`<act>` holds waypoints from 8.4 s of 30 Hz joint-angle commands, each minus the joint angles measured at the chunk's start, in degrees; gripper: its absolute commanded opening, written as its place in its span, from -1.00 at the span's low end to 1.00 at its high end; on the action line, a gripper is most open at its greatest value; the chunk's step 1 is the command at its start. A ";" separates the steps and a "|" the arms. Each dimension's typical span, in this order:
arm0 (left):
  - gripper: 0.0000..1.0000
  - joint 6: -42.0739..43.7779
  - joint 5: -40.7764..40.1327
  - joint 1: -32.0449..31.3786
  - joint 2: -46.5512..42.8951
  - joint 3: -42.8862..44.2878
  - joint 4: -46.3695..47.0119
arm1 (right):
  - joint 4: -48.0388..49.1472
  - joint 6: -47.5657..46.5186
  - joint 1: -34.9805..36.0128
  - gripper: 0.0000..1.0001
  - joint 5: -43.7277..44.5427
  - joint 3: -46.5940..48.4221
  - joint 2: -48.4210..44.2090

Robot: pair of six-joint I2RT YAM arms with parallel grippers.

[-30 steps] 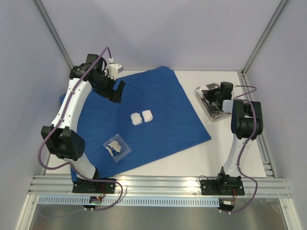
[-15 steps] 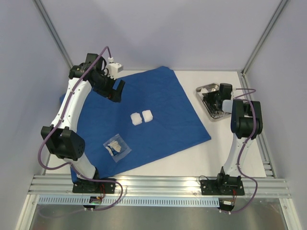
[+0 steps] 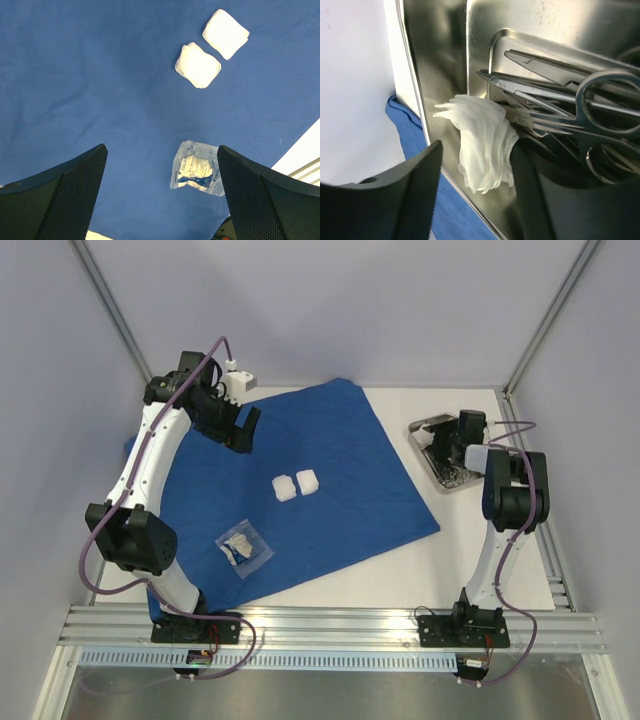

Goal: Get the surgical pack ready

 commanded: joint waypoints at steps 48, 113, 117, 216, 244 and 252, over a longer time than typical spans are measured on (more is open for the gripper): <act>0.36 -5.24 3.86 -0.82 7.01 -1.32 0.84 | -13.26 -19.63 1.85 -0.23 2.31 8.58 -9.71; -1.00 7.75 22.48 -8.30 11.51 -0.89 1.81 | 2.97 -54.02 32.16 0.54 -37.65 1.01 -22.22; -1.00 8.99 24.86 -8.30 9.67 -0.45 0.66 | 10.89 -48.84 33.75 0.52 -41.10 1.37 -17.65; 1.00 -2.43 -7.57 -8.30 12.39 -1.85 1.63 | -32.25 -44.79 32.17 -0.12 -31.35 29.49 15.23; 1.00 -1.91 -4.76 -8.30 11.33 -2.29 1.71 | -34.01 -42.25 33.67 -0.99 -35.21 36.79 17.52; 1.00 -1.73 -6.08 -8.30 10.37 -2.47 1.80 | -8.10 -23.37 20.00 -0.99 -32.41 22.66 -1.01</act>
